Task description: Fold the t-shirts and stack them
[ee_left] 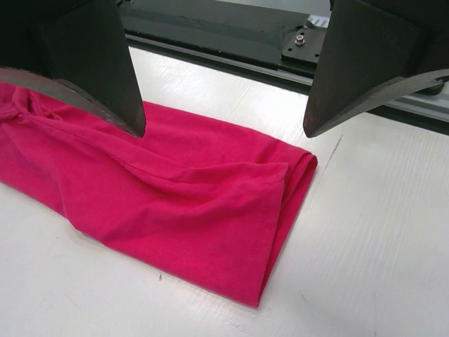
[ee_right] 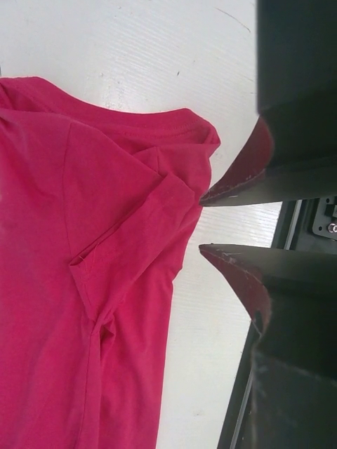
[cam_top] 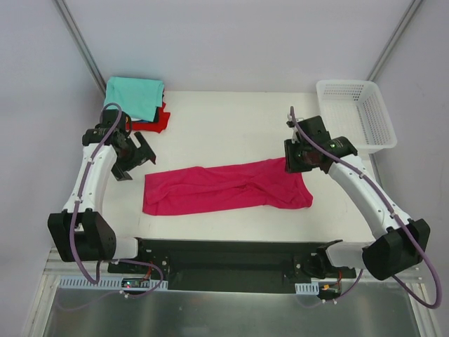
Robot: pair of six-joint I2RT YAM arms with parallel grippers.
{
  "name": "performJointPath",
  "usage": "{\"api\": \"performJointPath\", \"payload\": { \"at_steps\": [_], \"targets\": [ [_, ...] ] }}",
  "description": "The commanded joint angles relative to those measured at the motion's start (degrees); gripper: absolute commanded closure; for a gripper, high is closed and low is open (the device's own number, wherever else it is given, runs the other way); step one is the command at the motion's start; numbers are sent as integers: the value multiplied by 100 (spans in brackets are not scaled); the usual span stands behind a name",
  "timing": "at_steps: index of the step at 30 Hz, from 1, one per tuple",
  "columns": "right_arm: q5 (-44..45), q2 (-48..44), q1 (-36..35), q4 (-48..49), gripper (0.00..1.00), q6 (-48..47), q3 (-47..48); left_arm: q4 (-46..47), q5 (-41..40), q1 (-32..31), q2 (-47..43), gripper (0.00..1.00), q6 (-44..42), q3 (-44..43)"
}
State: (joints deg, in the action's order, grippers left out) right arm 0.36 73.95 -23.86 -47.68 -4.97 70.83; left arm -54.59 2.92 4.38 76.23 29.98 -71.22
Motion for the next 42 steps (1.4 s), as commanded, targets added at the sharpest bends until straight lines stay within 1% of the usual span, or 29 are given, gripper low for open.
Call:
{"api": "performJointPath", "payload": {
  "at_steps": [1, 2, 3, 4, 5, 6, 8, 9, 11, 17, 23, 26, 32, 36, 40, 42],
  "targets": [
    [-290, 110, -40, 310, 70, 40, -60, 228, 42, -253, 208, 5, 131, 81],
    [-361, 163, -31, 425, 71, 58, -139, 325, 42, -410, 304, 5, 218, 178],
    [-596, 242, -31, 696, 70, 66, -270, 526, 51, -421, 375, 5, 271, 222],
    [-729, 338, -23, 812, 71, 84, -297, 624, 86, -603, 454, 5, 315, 249],
    [-844, 417, -14, 891, 70, 136, -298, 703, 138, -823, 689, 5, 368, 240],
    [-1193, 627, -14, 1049, 71, 146, -280, 782, 174, -929, 840, 5, 377, 197],
    [-1433, 804, -14, 1190, 71, 242, -192, 897, 323, -1228, 1313, 4, 325, -13],
    [-1668, 962, -22, 1304, 71, 242, -157, 923, 384, -1299, 1464, 4, 298, -76],
    [-1759, 1085, -5, 1375, 72, 269, -78, 967, 420, -1387, 1815, 3, 228, -251],
    [-2057, 1481, 144, 1560, 72, 190, -34, 1038, 429, -1449, 2264, 4, 52, -393],
    [-2137, 1675, 320, 1674, 73, 67, -95, 1125, 367, -1466, 2230, 3, -18, -191],
    [-2189, 1710, 338, 1709, 74, 5, -174, 1187, 332, -1484, 2134, 3, -53, 11],
    [-2365, 1736, 338, 1868, 73, 14, -438, 1319, 367, -1589, 1940, 3, -10, 354],
    [-2768, 1903, 347, 2078, 72, 66, -491, 1372, 402, -1660, 2071, 3, 52, 363],
    [-2945, 2079, 373, 2245, 69, 110, -517, 1372, 297, -1669, 2186, 3, 87, 354],
    [-3102, 2088, 530, 2368, 69, 137, -587, 1372, 227, -1669, 2186, 2, 70, 372]
  ]
}}
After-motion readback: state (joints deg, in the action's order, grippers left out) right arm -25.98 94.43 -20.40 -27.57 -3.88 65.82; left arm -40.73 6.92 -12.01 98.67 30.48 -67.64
